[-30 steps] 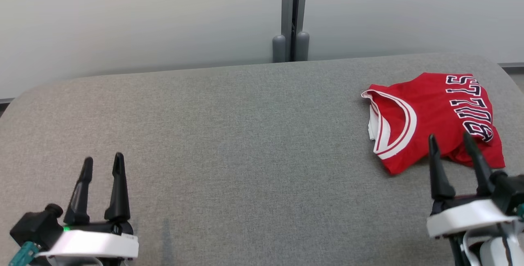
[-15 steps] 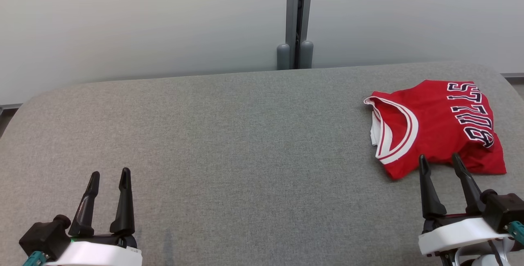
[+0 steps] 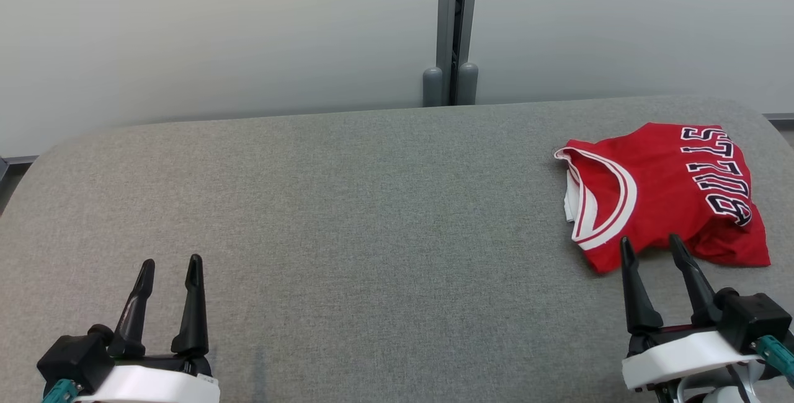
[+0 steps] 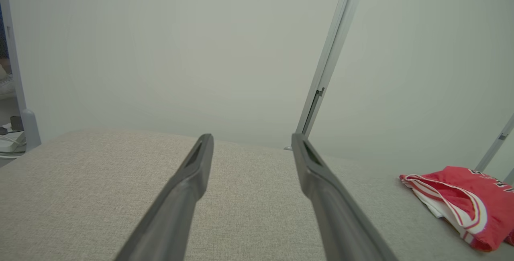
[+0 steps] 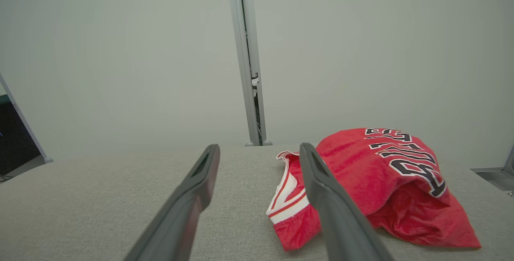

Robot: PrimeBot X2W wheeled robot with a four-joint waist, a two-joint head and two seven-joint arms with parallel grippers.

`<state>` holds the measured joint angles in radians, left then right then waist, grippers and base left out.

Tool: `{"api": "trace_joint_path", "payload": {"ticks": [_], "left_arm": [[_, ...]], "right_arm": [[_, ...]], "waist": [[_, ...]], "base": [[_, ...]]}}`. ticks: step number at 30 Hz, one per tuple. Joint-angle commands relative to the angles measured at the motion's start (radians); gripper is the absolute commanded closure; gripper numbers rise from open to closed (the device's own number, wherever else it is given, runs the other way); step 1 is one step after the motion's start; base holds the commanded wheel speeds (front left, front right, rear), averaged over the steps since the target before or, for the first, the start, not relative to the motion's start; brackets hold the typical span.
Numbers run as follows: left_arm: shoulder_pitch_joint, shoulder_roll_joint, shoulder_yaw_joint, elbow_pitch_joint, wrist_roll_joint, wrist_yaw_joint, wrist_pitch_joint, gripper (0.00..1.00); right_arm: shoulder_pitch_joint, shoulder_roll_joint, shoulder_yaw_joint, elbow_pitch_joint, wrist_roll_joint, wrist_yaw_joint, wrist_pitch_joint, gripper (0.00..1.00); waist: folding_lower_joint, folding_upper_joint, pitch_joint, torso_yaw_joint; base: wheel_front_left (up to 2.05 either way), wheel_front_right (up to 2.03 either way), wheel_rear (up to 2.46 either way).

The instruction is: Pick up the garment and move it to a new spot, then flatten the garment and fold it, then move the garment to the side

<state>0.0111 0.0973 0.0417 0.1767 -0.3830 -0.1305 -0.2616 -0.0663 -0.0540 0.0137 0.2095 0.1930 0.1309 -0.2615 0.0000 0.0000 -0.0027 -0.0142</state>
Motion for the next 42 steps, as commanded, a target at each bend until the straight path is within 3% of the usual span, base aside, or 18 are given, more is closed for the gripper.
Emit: {"api": "trace_joint_path", "payload": {"ticks": [1, 21, 22, 26, 42], "left_arm": [[-0.016, 0.005, -0.003, 0.002, 0.009, -0.001, -0.004, 0.00], [-0.023, 0.005, -0.026, 0.035, 0.010, -0.001, -0.004, 0.00], [-0.011, 0.001, -0.028, 0.035, 0.011, 0.000, 0.000, 1.00], [0.017, -0.018, -0.031, 0.071, 0.012, 0.000, 0.006, 1.00], [-0.015, -0.024, -0.008, 0.069, -0.249, 0.000, 0.085, 1.00]], "right_arm": [[-0.001, -0.001, 0.009, 0.003, 0.010, 0.000, -0.004, 0.00], [-0.023, -0.001, 0.055, 0.020, 0.028, 0.000, -0.005, 0.00], [-0.012, 0.002, 0.057, 0.021, 0.022, 0.000, 0.000, 1.00], [0.019, 0.012, 0.061, 0.055, 0.022, 0.000, 0.003, 1.00], [0.005, 0.005, 0.028, 0.049, 0.322, 0.000, 0.076, 1.00]], "waist": [[0.0000, 0.0000, 0.000, -0.001], [0.0000, 0.0000, 0.007, 0.001], [0.0000, 0.0000, 0.007, 0.001], [0.0000, 0.0000, 0.007, 0.001], [0.0000, 0.0000, 0.007, 0.003]], "base": [[0.00, 0.00, 0.00], [0.00, 0.00, 0.00], [0.00, 0.00, 0.00], [0.00, 0.00, 0.00], [0.00, 0.00, 0.00]]}}
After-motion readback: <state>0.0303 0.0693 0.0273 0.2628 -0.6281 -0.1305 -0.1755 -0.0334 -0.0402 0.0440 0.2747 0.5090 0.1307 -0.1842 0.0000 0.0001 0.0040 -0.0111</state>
